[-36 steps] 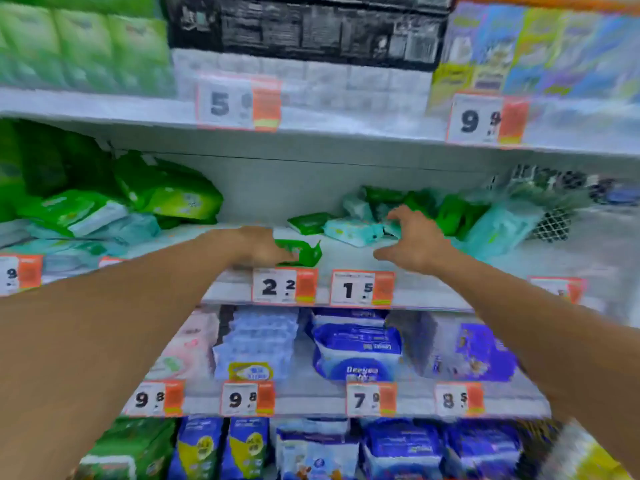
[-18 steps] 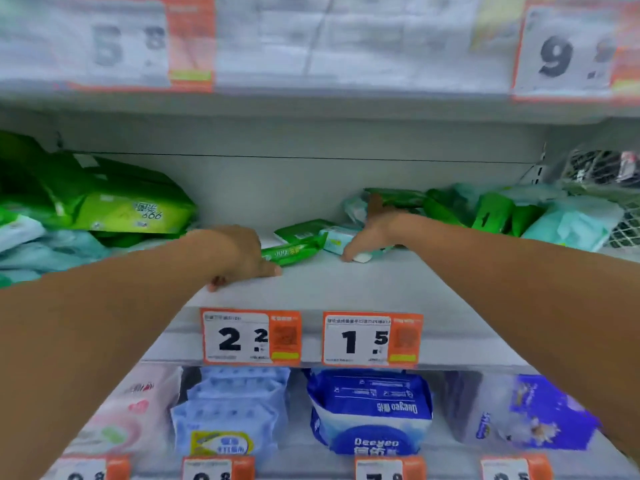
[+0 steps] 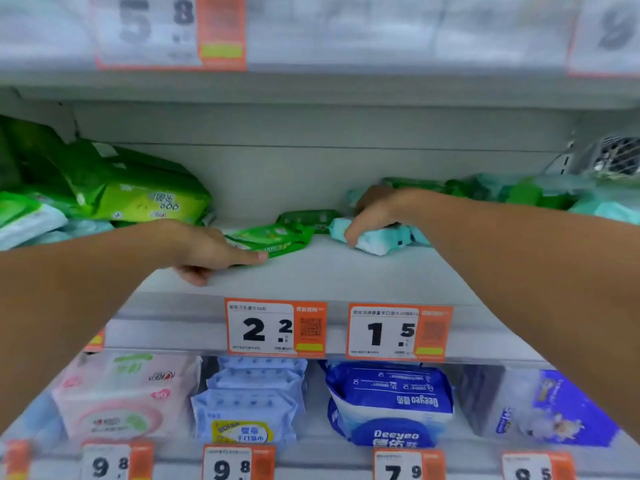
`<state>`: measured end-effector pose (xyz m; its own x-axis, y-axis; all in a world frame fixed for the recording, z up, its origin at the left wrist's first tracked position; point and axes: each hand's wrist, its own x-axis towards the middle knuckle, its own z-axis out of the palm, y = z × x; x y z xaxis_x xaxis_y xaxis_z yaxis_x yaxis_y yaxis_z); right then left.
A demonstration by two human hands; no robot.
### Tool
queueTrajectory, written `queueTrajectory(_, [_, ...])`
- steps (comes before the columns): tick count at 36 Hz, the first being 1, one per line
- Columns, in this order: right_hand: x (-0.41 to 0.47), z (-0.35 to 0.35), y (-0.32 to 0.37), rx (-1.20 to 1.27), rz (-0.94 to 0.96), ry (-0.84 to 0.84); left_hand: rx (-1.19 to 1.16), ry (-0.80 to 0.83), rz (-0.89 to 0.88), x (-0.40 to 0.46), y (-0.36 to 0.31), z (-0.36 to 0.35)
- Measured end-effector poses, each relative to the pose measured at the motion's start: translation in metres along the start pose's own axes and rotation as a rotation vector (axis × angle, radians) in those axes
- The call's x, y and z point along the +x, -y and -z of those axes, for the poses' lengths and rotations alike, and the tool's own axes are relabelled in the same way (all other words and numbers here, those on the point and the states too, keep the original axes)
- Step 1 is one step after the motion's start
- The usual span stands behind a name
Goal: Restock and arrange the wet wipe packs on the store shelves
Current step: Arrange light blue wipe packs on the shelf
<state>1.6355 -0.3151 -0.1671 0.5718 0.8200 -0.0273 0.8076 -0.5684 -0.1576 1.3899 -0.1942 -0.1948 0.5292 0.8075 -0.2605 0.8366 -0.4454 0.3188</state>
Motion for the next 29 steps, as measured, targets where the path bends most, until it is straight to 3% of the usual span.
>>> queueTrajectory(3, [-0.031, 0.006, -0.008, 0.551, 0.061, 0.118, -0.347, -0.069, -0.075, -0.019, 0.010, 0.005])
queueTrajectory(6, [-0.078, 0.013, -0.019, 1.057, 0.155, 0.289, -0.527, -0.250, -0.217, -0.038, 0.003, 0.008])
queueTrajectory(10, [-0.137, 0.024, -0.025, 1.376, 0.336, 0.492, -0.707, -0.261, -0.402, -0.076, -0.017, 0.010])
queueTrajectory(15, [-0.196, 0.032, -0.021, 1.463, 0.458, 0.745, -0.900, 0.160, -0.642, -0.150, -0.038, 0.008])
queueTrajectory(17, [-0.214, 0.030, -0.020, 1.490, 0.499, 0.809, -0.941, 0.254, -0.696, -0.174, -0.039, -0.001])
queueTrajectory(19, [-0.228, 0.026, -0.024, 1.464, 0.437, 0.800, -0.966, 0.271, -0.697, -0.187, -0.035, -0.016])
queueTrajectory(21, [-0.255, 0.018, -0.026, 1.418, 0.373, 0.626, -1.005, 0.263, -0.649, -0.193, -0.029, -0.036])
queueTrajectory(24, [-0.285, 0.012, -0.032, 1.475, 0.317, 0.521, -1.031, 0.173, -0.552, -0.200, -0.025, -0.063])
queueTrajectory(29, [-0.298, -0.009, -0.073, 1.590, 0.283, 0.528, -0.988, 0.119, -0.492, -0.204, -0.030, -0.094])
